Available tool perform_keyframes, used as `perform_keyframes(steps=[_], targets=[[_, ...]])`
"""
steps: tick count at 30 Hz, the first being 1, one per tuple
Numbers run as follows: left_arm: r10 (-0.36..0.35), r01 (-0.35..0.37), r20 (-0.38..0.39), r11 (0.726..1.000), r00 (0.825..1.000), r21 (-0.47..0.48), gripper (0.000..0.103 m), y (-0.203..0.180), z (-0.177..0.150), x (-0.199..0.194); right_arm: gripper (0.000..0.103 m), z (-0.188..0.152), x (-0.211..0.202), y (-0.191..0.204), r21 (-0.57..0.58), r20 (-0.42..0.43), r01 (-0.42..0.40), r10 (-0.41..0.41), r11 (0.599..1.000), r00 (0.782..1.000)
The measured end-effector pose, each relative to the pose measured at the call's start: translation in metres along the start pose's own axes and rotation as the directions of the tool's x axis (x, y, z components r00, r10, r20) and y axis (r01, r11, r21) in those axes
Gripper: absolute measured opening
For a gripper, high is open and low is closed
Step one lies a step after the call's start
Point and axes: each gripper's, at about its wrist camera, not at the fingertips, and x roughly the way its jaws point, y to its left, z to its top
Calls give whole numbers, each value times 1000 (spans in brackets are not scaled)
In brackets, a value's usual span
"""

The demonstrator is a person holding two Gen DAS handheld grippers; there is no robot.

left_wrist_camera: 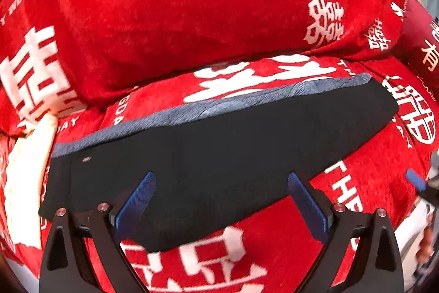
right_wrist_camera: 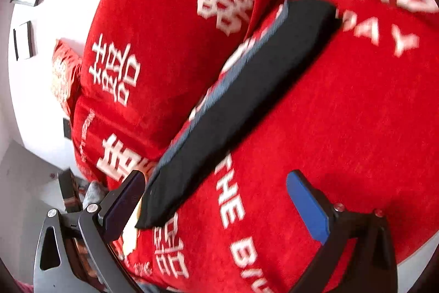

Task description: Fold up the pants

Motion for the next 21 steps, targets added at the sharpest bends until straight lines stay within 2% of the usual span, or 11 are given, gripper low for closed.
perform_keyframes(steps=[3,6,7,8,10,14,18,21], targets=[[-8,8,-10,1000,1000,13,98,-14,10,10,103,31,0,-9,26,35,35,-36,999,999],[-22,22,-14,1000,1000,12,98,-27,17,19,99,56,3,-20,55,58,26,-29,998,998],[-27,28,-18,1000,999,9,98,-31,18,22,92,62,6,-25,66,60,34,-38,997,997],[-36,36,-26,999,999,7,98,-36,20,28,75,68,11,-32,85,56,55,-60,995,997],[-43,43,-37,999,998,4,98,-44,22,36,63,75,19,-46,136,38,84,-89,987,995],[-40,41,-57,999,998,9,98,-64,30,56,63,84,35,-77,225,42,87,-98,970,994],[-46,48,-62,999,997,22,98,-90,44,77,63,95,45,-88,228,41,98,-110,969,993],[-23,27,-71,998,997,54,98,-109,48,99,63,109,54,-86,197,33,104,-113,975,993]])
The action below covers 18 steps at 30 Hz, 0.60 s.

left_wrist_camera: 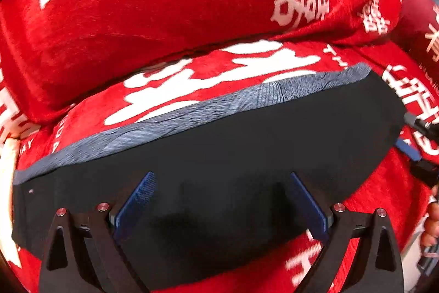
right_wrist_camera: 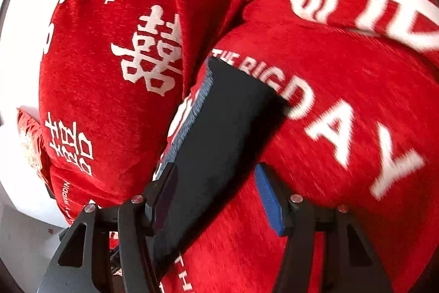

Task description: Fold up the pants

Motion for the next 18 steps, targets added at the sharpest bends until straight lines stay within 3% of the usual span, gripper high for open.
perform_keyframes(steps=[4,9,12,18], targets=[[16,-16,-24,1000,1000,6,98,-8,0,23,65,12,14,7,-47,-2,-9,9,999,1000],[16,-16,-34,1000,999,0,98,-6,4,25,67,19,22,10,-65,39,-25,28,998,999],[16,-16,20,1000,1000,13,98,-6,8,9,67,17,21,12,-77,42,-25,29,997,999],[5,-5,40,1000,999,10,98,-10,18,5,67,1,2,-2,-29,54,-123,125,992,991]])
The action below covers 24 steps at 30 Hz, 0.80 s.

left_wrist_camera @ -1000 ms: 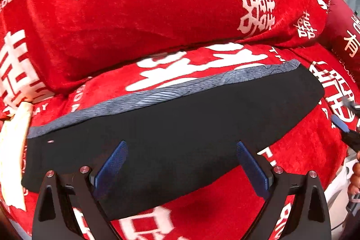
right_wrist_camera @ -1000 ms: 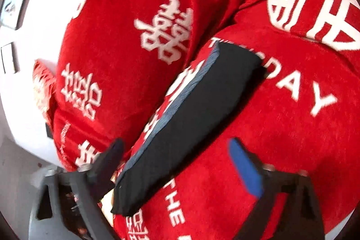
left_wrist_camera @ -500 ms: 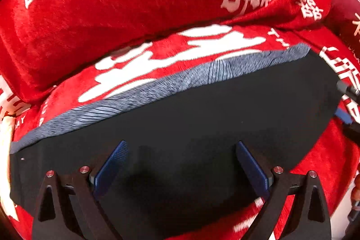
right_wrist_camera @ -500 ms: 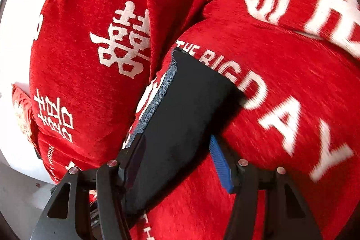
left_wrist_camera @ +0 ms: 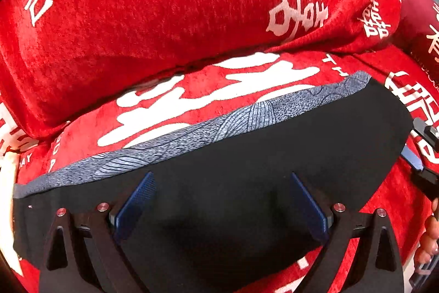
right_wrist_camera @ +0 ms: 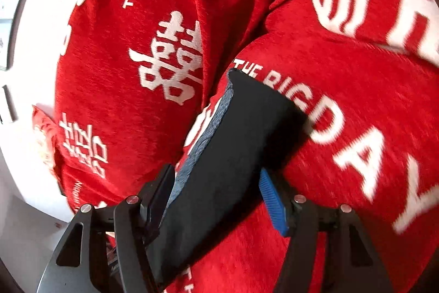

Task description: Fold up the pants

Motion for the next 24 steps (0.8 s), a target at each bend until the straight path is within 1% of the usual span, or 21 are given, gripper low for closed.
perform_keyframes(steps=[2,3,6,7,8,9,11,13,15,16,17,18,19,20,22,23,24], targets=[[3,-3,-31,1000,1000,-2,98,-6,-4,6,67,7,7,-1,13,8,1,-2,1000,1000],[-2,2,-30,1000,1000,-3,98,-8,-5,6,67,11,11,-1,23,14,-5,5,1000,1000],[5,-6,9,1000,1000,17,98,-12,-5,-5,64,18,25,3,4,15,17,-17,1000,1000],[15,-16,25,1000,1000,22,98,-11,-3,-8,51,19,28,4,-3,10,28,-28,1000,1000],[26,-26,41,999,999,18,98,-9,1,-11,23,20,31,3,3,-6,15,-15,1000,1000],[30,-31,49,999,998,9,98,-6,3,-12,8,19,30,3,9,-11,-15,16,1000,1000],[29,-28,53,1000,998,-14,98,-3,8,-10,8,17,22,7,-5,2,-51,51,999,999],[38,-37,33,999,999,-12,98,-10,10,2,8,15,18,15,-43,1,-55,55,998,998],[44,-44,12,999,999,6,98,-22,8,18,8,15,17,22,-75,1,-43,43,996,999],[45,-45,-10,999,999,21,98,-28,5,27,8,14,17,27,-93,2,-36,37,995,999],[35,-32,-63,998,997,53,98,-38,0,42,8,14,16,30,-104,4,-31,32,994,999],[37,-34,-46,998,998,61,98,-42,-3,44,8,14,16,36,-128,1,-27,28,991,1000],[42,-42,-3,997,999,63,98,-43,-5,41,8,13,17,42,-151,-4,-21,21,988,1000],[54,-54,2,995,999,87,98,-46,-6,40,8,13,17,47,-167,0,-17,17,986,1000],[49,-48,-3,995,999,88,98,-45,-5,39,9,14,17,46,-146,1,-11,11,989,1000],[31,-30,-20,997,999,66,98,-41,-3,40,12,15,17,41,-121,3,26,-26,992,1000],[16,-14,-33,999,999,42,98,-38,-3,41,14,16,18,35,-97,-5,53,-54,994,999]])
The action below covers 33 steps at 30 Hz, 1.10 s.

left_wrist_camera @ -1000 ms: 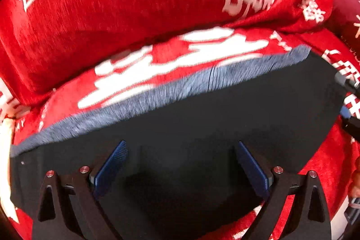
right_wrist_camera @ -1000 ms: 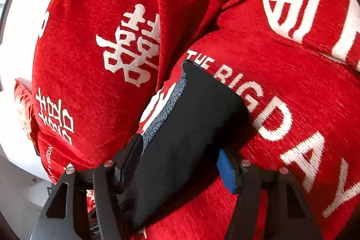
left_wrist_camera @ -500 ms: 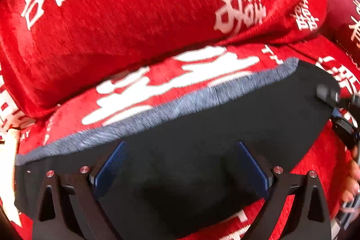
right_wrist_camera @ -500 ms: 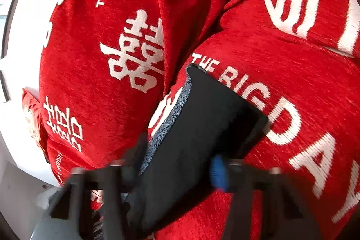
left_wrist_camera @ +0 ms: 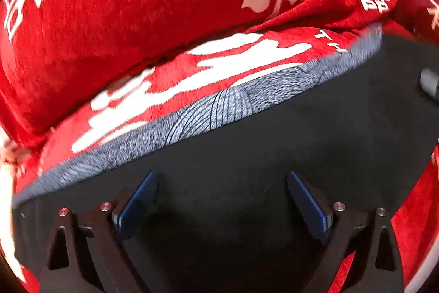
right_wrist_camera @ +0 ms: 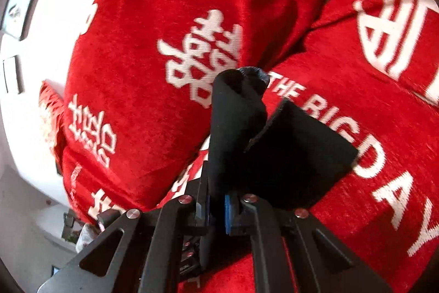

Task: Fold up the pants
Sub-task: 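Lift the pants end with the right gripper and fold it toward the left gripper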

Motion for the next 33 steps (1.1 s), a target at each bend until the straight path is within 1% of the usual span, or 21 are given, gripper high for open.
perform_keyframes(steps=[1,2,3,5,6,8,10,12,14,16,18,19,20,22,24,25,26,28,30,32,33], targets=[[-16,16,-9,1000,1000,-24,98,4,0,1,20,0,-1,-6,22,-12,14,-14,1000,1000],[-22,21,-10,999,1000,-32,98,5,0,1,32,-3,-6,-15,59,-24,26,-24,998,999],[-21,21,-6,999,1000,-29,98,5,0,1,39,-6,-11,-20,81,-26,24,-22,996,999],[-8,8,7,1000,1000,-15,98,2,-2,1,63,-12,-24,-29,131,-21,22,-20,991,1000],[-2,2,12,1000,1000,-11,98,1,-2,0,65,-14,-32,-35,161,-20,27,-24,987,1000],[-1,1,12,1000,1000,-13,98,1,-3,0,65,-14,-35,-42,200,-31,30,-25,979,999],[-6,6,3,1000,1000,-22,98,2,-2,0,65,-12,-29,-49,232,-57,35,-22,972,998],[-5,5,-4,1000,1000,-22,98,3,-1,1,62,-8,-16,-55,240,-77,39,-22,970,997],[4,-4,1,1000,1000,-11,98,2,-2,-1,61,-1,-5,-48,206,-60,27,-15,978,998],[13,-13,2,1000,1000,-2,98,0,-1,-1,61,3,2,-44,179,-51,36,-27,983,998],[14,-14,-11,1000,1000,-6,97,2,0,-4,59,5,8,-40,147,-33,11,-6,989,999],[14,-15,-14,1000,1000,-10,97,4,1,-8,41,5,8,-40,140,-29,5,-1,990,1000],[9,-9,1,1000,1000,-19,97,6,2,-14,10,4,10,-42,142,-34,5,0,990,999],[2,-1,47,1000,999,-20,97,6,5,-25,10,0,4,-40,145,-9,-11,13,989,1000],[21,-22,45,1000,999,16,97,-1,8,-22,10,-2,-4,-27,84,26,-22,20,996,999],[32,-32,17,999,999,39,97,-6,7,-14,10,-2,-8,-18,47,37,-20,18,999,999],[30,-27,-46,997,998,72,97,-15,4,1,10,-2,-11,-13,28,42,-18,16,999,999],[49,-50,10,996,999,74,97,-20,0,-1,10,-2,-15,8,-44,48,-6,9,999,999],[84,-87,31,989,996,121,97,-27,-1,-4,10,-3,-17,31,-132,54,21,-14,991,998],[83,-87,40,987,996,134,97,-26,0,-6,10,-7,-19,51,-200,52,36,-26,979,998],[66,-70,36,990,997,121,97,-22,0,-7,10,-10,-20,63,-238,54,51,-39,970,998]])
